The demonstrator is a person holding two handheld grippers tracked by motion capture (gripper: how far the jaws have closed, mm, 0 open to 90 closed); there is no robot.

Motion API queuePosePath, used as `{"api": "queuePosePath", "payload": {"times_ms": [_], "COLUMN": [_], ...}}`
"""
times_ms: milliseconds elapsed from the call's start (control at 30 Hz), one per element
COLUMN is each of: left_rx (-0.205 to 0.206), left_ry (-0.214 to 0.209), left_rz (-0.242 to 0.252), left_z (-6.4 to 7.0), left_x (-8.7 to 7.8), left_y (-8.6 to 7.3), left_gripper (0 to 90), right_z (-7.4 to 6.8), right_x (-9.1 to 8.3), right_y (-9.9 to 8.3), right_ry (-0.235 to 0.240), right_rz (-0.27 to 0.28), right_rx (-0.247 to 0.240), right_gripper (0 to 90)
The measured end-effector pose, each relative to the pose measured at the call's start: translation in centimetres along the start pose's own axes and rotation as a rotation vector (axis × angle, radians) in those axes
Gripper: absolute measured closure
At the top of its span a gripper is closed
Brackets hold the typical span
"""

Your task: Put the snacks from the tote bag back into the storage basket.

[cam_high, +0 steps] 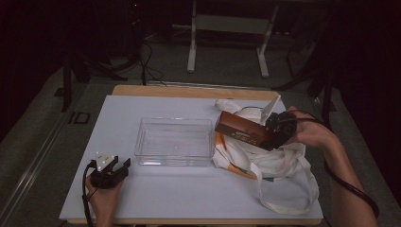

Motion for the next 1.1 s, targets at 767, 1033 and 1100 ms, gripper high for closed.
{"api": "queuePosePath", "payload": {"times_ms": [767,1033,1100], "left_rx": [-0.001,-0.004,-0.004], "left_ry": [-0.001,-0.002,-0.002], "left_rz": [0.0,0.003,0.004], "left_z": [0.0,0.0,0.0], "left_x": [0.0,0.0,0.0], "left_y": [0.0,0.0,0.0], "left_gripper": [50.7,50.7,50.7], "right_z": [-1.0,-1.2,-1.2], "right_x": [0.2,0.2,0.2], "right_y": [2.9,3.9,4.2], "right_ry": [0.005,0.008,0.006], "right_rz": [0.004,0.007,0.008], "right_rx": [-0.067,-0.084,-0.087], "right_gripper": [43.5,43.5,43.5]}}
Point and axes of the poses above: each handheld gripper's, and its own axes: x roughly forward along the jaws, y roughly out of its top, z roughly to its right, the point moved 10 cm from there along x, roughly forward along the jaws, and after that the axes turned 9 degrees about -y, right-handed, at the moved point
